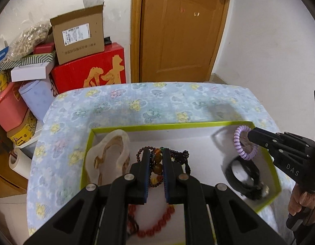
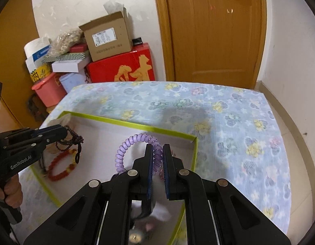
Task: Organize jewelry
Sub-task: 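Lower the purple hair tie into the green box with the right tool while the left drops the brown bracelet, then grasp the light-blue coil hair tie with the left tool while the right grasps the gold chain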
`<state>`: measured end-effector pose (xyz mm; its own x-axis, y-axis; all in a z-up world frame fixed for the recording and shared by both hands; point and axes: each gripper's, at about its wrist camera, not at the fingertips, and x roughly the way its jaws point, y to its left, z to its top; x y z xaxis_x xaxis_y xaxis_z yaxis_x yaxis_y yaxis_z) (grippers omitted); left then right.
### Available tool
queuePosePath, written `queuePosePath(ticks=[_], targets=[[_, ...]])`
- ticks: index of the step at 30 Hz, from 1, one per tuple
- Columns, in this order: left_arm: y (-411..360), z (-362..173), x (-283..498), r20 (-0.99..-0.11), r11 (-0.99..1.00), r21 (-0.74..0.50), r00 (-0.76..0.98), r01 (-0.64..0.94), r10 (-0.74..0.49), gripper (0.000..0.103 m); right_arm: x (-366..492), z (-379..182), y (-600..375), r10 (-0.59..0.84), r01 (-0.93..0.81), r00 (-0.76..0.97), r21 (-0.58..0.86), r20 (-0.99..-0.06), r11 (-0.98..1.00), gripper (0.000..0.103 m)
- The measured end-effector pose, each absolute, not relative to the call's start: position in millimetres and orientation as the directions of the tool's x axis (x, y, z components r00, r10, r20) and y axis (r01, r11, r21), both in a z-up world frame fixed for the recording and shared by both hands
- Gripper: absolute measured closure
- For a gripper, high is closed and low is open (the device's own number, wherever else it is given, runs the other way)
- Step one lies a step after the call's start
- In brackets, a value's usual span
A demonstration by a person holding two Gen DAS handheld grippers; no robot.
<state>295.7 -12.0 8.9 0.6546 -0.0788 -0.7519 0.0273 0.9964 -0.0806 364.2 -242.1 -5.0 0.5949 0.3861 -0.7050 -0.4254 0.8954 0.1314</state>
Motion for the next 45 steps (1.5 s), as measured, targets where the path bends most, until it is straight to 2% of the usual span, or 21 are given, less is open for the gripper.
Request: queuePosePath(ticks=[9, 12, 14, 19, 20, 27, 32, 45], targets=[[-15, -14, 312, -0.780, 0.996, -0.083, 0.620, 0.029, -0.083, 0.090, 380, -25, -235, 0.381, -0.427, 0.551, 0.142, -0.743, 0.893, 0.093], [-15, -16, 313, -0.783, 0.996, -0.081, 0.616, 0.031, -0.083, 0.089, 378, -23, -235, 0.384, -0.432, 0.552, 0.140, -0.741, 0.891, 0.086], [-15, -15, 312, -0.781, 0.996, -0.085, 0.618, 0.034, -0.088, 0.083, 377, -22, -235, 0.388, -0.435, 0.550, 0.143, -0.740, 0.889, 0.085], [-14, -2, 301, -0.762, 0.991, -0.125, 0.635, 0.047, -0.126, 0.062, 362, -13, -240, 0.395, -0.438, 0.563, 0.143, -0.726, 0.888, 0.076], [-14, 2, 297, -0.758, 0.991, -0.127, 0.640, 0.050, -0.129, 0.061, 358, -10, -242, 0.398, -0.439, 0.565, 0.145, -0.723, 0.887, 0.076], [-22, 26, 251, -0.719, 0.988, -0.124, 0.678, 0.093, -0.153, 0.061, 312, 9, -258, 0.429, -0.445, 0.575, 0.173, -0.697, 0.878, 0.076], [-28, 32, 205, -0.709, 0.991, -0.076, 0.692, 0.113, -0.133, 0.061, 267, 18, -269, 0.469, -0.476, 0.573, 0.193, -0.672, 0.858, 0.076], [-24, 28, 101, -0.726, 0.989, -0.071, 0.674, 0.131, -0.141, 0.061, 168, 14, -272, 0.486, -0.533, 0.508, 0.184, -0.711, 0.826, 0.076]])
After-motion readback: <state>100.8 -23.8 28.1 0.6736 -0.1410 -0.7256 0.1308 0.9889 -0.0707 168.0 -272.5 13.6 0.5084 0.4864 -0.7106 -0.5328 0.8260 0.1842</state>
